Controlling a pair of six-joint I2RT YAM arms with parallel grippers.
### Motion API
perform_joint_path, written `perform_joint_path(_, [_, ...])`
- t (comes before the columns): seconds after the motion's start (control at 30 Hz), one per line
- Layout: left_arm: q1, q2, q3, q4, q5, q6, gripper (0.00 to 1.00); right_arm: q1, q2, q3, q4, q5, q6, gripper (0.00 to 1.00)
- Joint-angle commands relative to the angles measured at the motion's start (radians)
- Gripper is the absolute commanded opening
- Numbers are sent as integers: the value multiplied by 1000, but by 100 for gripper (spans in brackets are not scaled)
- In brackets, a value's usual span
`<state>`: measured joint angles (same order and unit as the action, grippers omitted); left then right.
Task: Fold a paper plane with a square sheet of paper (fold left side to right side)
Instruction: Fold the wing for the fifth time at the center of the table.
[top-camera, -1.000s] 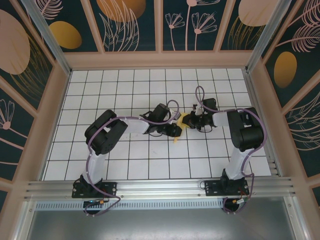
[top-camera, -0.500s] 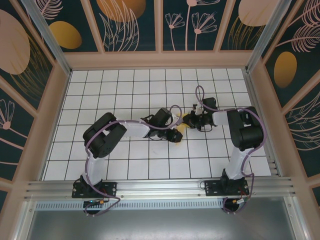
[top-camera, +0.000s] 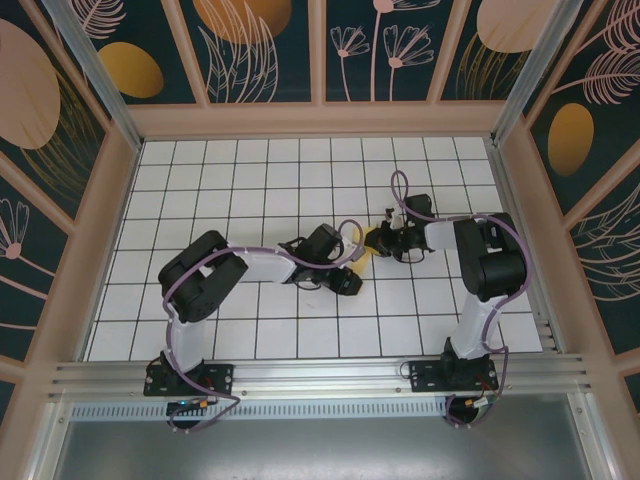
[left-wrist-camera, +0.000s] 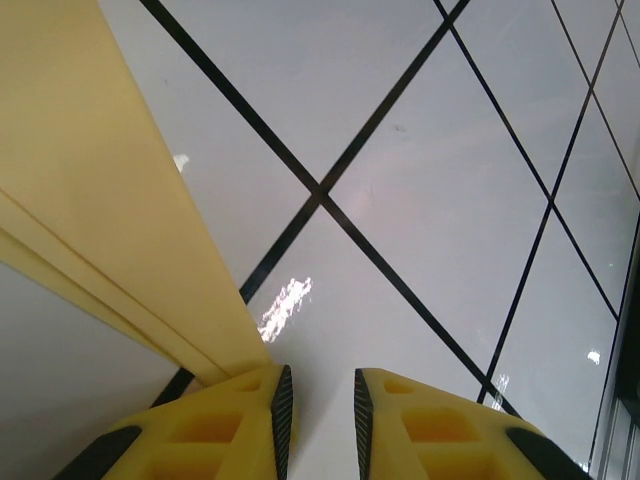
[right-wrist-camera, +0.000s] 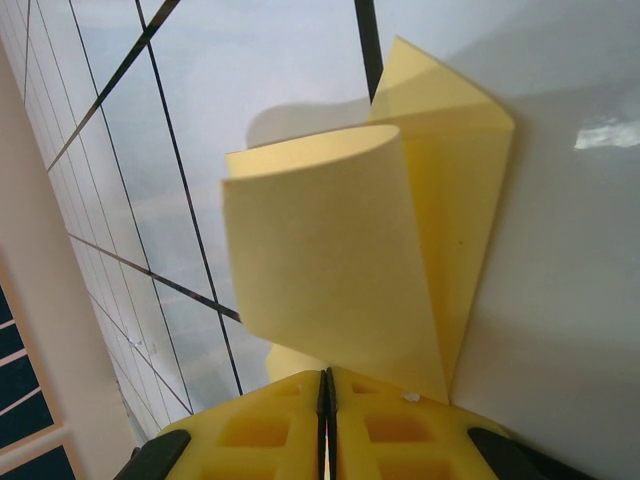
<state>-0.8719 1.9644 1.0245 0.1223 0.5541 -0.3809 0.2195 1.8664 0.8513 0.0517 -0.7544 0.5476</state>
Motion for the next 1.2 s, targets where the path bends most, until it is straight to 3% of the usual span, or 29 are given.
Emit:
perform_joint_path(0.0, [-27,-5,-46,-139,51,13,27,-4,69,-17,-74,120,-25,14])
perform_joint_path(0.4, [4,-125,26,-65,37,-45,26,5,53,-19,-67,110,-23,14])
perform_joint_path(0.7, [20,-85,91,-76,67,-41,26,6,43,-25,-70,110,-26,14])
perform_joint_path(1.03, [24,-273,4,-122,78,-3,29,7,52,-25,-62,110,-21,14])
perform_joint_path(1.17, [32,-200,44,-94,47,-16,30,8,51,-27,-62,110,-20,14])
